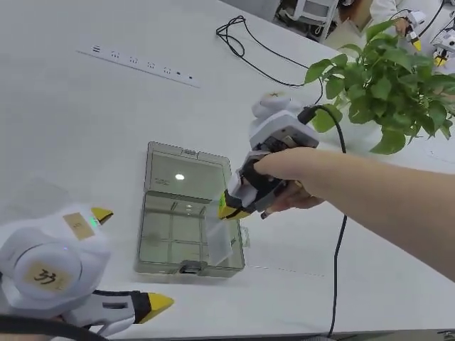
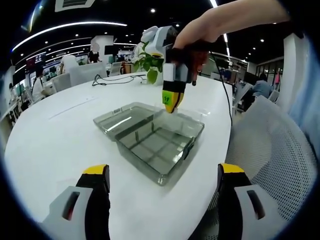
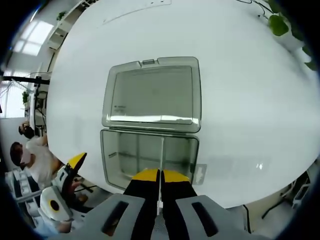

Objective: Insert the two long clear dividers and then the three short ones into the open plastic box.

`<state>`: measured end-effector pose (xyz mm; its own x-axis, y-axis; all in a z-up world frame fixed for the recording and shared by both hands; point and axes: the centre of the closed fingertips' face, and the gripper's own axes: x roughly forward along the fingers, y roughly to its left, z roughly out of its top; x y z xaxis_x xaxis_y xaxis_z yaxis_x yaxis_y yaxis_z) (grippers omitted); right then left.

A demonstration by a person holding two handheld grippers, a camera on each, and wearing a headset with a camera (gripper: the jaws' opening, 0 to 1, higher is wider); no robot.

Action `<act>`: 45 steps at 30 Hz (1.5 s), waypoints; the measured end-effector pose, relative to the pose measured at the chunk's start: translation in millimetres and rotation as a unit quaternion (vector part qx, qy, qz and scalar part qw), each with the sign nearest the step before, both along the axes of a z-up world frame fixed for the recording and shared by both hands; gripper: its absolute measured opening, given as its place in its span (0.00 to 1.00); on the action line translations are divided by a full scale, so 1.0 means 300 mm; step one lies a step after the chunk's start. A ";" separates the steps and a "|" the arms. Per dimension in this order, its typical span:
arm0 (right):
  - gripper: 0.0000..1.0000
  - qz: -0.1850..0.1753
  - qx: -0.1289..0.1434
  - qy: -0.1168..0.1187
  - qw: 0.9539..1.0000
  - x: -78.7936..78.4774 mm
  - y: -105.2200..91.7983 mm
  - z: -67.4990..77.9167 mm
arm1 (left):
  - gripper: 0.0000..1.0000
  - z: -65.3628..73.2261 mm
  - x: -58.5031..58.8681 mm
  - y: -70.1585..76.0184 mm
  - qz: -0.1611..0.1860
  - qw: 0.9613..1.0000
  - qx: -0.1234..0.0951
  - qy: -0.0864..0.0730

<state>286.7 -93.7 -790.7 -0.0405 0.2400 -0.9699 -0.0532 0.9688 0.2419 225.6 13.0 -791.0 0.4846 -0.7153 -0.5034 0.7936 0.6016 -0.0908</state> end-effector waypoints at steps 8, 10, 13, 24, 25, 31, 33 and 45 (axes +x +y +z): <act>0.02 0.012 -0.008 -0.006 1.000 -0.020 0.019 -0.007 | 0.90 -0.002 -0.001 0.005 0.003 1.000 -0.001 0.001; 0.02 0.011 -0.010 -0.006 1.000 -0.023 0.018 -0.003 | 0.90 -0.002 -0.003 0.007 0.004 1.000 -0.003 0.002; 0.02 0.005 -0.007 -0.006 1.000 -0.027 0.019 -0.001 | 0.90 -0.007 -0.004 0.010 0.004 1.000 -0.002 0.003; 0.02 0.008 -0.007 -0.005 1.000 -0.014 0.013 -0.009 | 0.89 -0.017 -0.009 0.013 0.005 1.000 -0.001 0.008; 0.02 0.010 -0.007 -0.005 1.000 -0.014 0.013 -0.009 | 0.88 -0.016 -0.008 0.013 0.006 1.000 -0.002 0.007; 0.02 0.016 -0.009 -0.005 1.000 -0.003 0.009 -0.014 | 0.88 -0.018 -0.007 0.017 0.010 1.000 -0.003 0.010; 0.02 0.020 -0.012 -0.006 1.000 0.002 0.006 -0.016 | 0.88 -0.018 -0.006 0.018 0.011 1.000 -0.003 0.010; 0.02 0.024 -0.012 -0.007 1.000 -0.017 0.024 -0.022 | 0.87 -0.030 -0.010 0.021 0.012 1.000 0.000 0.015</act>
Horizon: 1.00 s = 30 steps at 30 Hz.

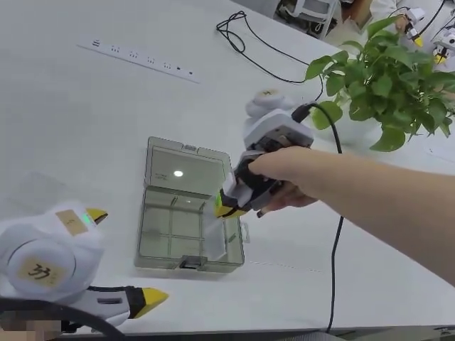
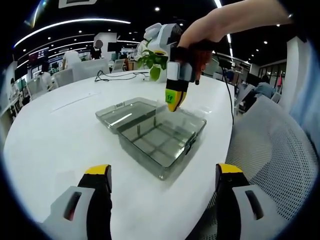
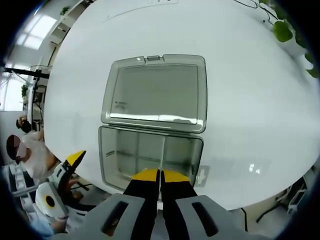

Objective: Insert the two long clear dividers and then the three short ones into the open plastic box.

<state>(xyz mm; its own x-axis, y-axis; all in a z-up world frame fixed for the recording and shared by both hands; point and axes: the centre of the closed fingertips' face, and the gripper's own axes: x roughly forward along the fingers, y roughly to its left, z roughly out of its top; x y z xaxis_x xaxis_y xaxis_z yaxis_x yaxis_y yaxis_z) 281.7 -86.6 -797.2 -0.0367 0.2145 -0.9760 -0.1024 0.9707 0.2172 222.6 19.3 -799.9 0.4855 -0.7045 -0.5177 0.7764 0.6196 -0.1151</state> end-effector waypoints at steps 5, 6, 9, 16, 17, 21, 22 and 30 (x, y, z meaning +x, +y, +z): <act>0.02 0.002 -0.003 -0.001 1.000 0.001 -0.001 -0.005 | 0.87 0.001 -0.002 0.001 0.002 1.000 -0.002 -0.001; 0.02 0.004 -0.005 -0.002 1.000 0.000 -0.002 -0.007 | 0.87 -0.001 -0.002 0.002 0.002 1.000 -0.001 0.000; 0.02 0.005 -0.007 -0.005 1.000 -0.009 0.006 -0.010 | 0.86 -0.001 -0.001 0.003 0.003 1.000 -0.002 0.001; 0.02 0.015 -0.012 -0.011 1.000 -0.019 0.016 -0.021 | 0.86 0.004 0.003 0.009 0.005 1.000 -0.003 -0.001; 0.02 0.015 -0.013 -0.011 1.000 -0.021 0.017 -0.023 | 0.86 0.005 0.004 0.010 0.004 1.000 -0.004 -0.001; 0.02 0.018 -0.015 -0.016 1.000 -0.027 0.021 -0.034 | 0.86 0.006 0.006 0.014 0.005 1.000 -0.003 -0.002; 0.02 0.019 -0.016 -0.017 1.000 -0.026 0.021 -0.035 | 0.86 0.007 0.007 0.014 0.005 1.000 -0.003 -0.002; 0.02 0.026 -0.021 -0.019 0.999 -0.024 0.016 -0.052 | 0.86 0.005 0.006 0.017 0.006 1.000 -0.002 -0.001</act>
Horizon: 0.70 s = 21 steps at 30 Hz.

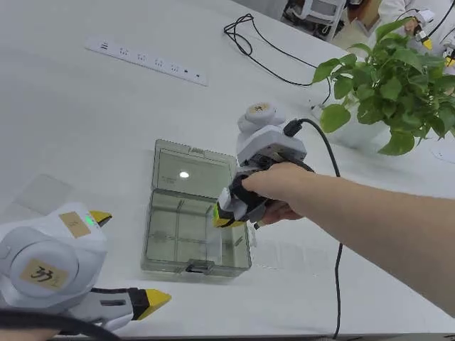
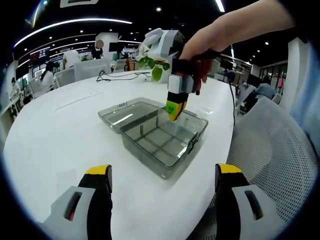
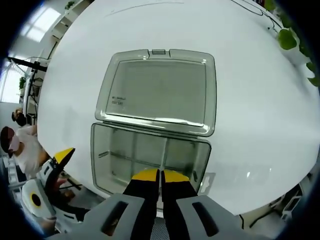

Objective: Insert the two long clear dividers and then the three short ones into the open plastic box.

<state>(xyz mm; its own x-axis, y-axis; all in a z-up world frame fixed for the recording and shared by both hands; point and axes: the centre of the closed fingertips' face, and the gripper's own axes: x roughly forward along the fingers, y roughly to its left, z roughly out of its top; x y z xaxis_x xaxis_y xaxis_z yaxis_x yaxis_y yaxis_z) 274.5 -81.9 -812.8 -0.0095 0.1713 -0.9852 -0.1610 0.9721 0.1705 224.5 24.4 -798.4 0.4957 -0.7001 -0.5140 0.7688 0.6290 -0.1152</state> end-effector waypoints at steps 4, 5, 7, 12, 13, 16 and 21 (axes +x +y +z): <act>0.02 -0.001 0.004 0.001 1.000 0.010 -0.006 -0.004 | 0.86 -0.001 -0.003 0.001 -0.001 1.000 0.002 0.000; 0.02 0.000 0.005 0.001 1.000 0.011 -0.006 -0.005 | 0.86 0.000 -0.003 0.001 0.001 1.000 0.000 0.001; 0.03 0.016 0.011 -0.002 1.000 0.018 -0.006 -0.006 | 0.86 0.001 -0.002 0.003 0.001 1.000 0.002 0.000; 0.05 0.031 0.023 -0.008 0.999 0.027 -0.003 -0.002 | 0.86 0.003 -0.001 0.005 0.003 1.000 0.002 0.000; 0.07 0.030 0.028 -0.011 0.999 0.030 -0.001 0.002 | 0.86 0.002 -0.001 0.004 0.002 1.000 0.003 0.000; 0.20 0.012 0.061 -0.017 0.998 0.038 0.025 0.013 | 0.86 -0.002 -0.004 0.002 0.000 1.000 0.006 0.001; 0.36 0.005 0.085 -0.037 0.996 0.052 0.032 0.023 | 0.86 -0.001 -0.010 -0.004 -0.001 1.000 0.006 0.002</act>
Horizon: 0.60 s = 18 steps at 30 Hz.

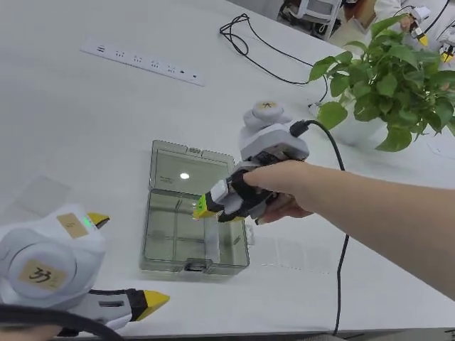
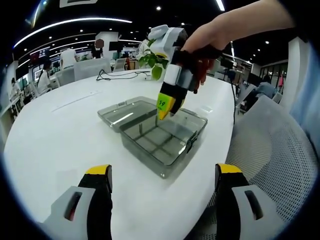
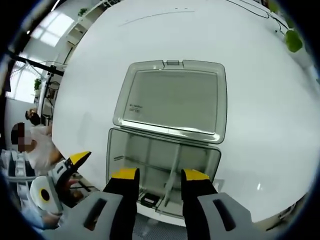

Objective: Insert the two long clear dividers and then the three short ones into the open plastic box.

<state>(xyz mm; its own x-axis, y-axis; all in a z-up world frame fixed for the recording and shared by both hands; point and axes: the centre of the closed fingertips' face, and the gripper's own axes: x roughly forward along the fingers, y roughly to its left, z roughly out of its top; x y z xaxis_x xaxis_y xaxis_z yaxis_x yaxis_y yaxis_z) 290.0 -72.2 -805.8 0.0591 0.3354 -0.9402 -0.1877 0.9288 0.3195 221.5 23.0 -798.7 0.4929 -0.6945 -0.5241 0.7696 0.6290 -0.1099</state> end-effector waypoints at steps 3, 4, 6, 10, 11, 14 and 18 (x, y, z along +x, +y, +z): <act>0.45 0.006 0.007 -0.015 1.000 0.009 0.002 0.001 | 0.86 0.001 -0.003 -0.006 -0.003 1.000 0.001 0.000; 0.47 0.006 0.010 -0.018 1.000 0.010 0.004 0.002 | 0.86 0.002 -0.003 -0.007 -0.003 1.000 0.002 0.000; 0.56 0.001 0.020 -0.030 0.999 0.019 0.012 0.006 | 0.86 0.004 -0.002 -0.011 -0.005 1.000 0.001 -0.002; 0.67 0.007 0.036 -0.055 0.998 0.032 0.032 0.018 | 0.86 0.007 -0.005 -0.019 -0.008 1.000 0.003 -0.003; 0.72 0.007 0.038 -0.061 0.997 0.033 0.035 0.021 | 0.86 0.008 -0.005 -0.021 -0.009 1.000 0.003 -0.003; 0.81 0.012 0.046 -0.071 0.996 0.033 0.043 0.027 | 0.86 0.013 -0.009 -0.026 -0.011 1.000 0.003 -0.005; 0.89 0.017 0.044 -0.086 0.995 0.042 0.041 0.027 | 0.86 0.016 -0.015 -0.033 -0.015 1.000 0.005 -0.006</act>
